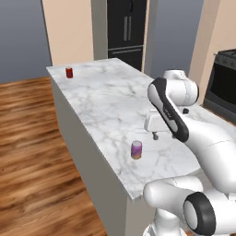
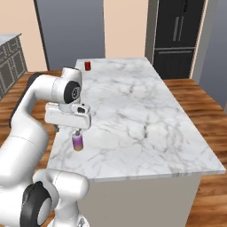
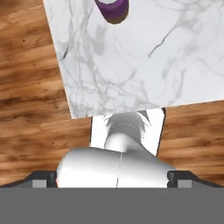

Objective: Four empty soda cans are scattered around the kitchen. Gather all the cans and cluster them next to the stove for recycling.

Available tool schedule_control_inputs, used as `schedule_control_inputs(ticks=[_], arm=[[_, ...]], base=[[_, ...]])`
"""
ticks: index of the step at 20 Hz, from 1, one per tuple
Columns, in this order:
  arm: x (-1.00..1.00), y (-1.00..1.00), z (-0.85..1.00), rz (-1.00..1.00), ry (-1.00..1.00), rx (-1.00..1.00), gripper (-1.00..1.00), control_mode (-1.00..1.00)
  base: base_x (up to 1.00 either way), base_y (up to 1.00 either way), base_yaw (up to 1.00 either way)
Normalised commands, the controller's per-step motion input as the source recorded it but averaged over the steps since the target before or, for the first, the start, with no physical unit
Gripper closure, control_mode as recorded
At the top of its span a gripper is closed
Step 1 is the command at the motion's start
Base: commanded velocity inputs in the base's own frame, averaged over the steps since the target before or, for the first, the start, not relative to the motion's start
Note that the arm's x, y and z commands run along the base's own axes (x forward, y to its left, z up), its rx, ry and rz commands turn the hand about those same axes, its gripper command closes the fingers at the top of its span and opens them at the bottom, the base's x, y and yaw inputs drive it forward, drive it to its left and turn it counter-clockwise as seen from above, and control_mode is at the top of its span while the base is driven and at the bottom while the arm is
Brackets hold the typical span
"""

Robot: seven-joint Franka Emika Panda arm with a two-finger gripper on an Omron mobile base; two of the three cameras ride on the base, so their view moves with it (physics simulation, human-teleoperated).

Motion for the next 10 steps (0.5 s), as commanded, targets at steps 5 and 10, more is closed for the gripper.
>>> schedule_control_inputs(ticks=[5, 10], arm=[[0.23, 0.26, -0.33, -0.15, -0.05, -0.05, -1.0, -1.0], [0.46, 0.55, -0.33, -0.22, -0.15, -0.1, -1.0, -1.0]], base=[[0.0, 0.0, 0.0], [0.0, 0.0, 0.0]])
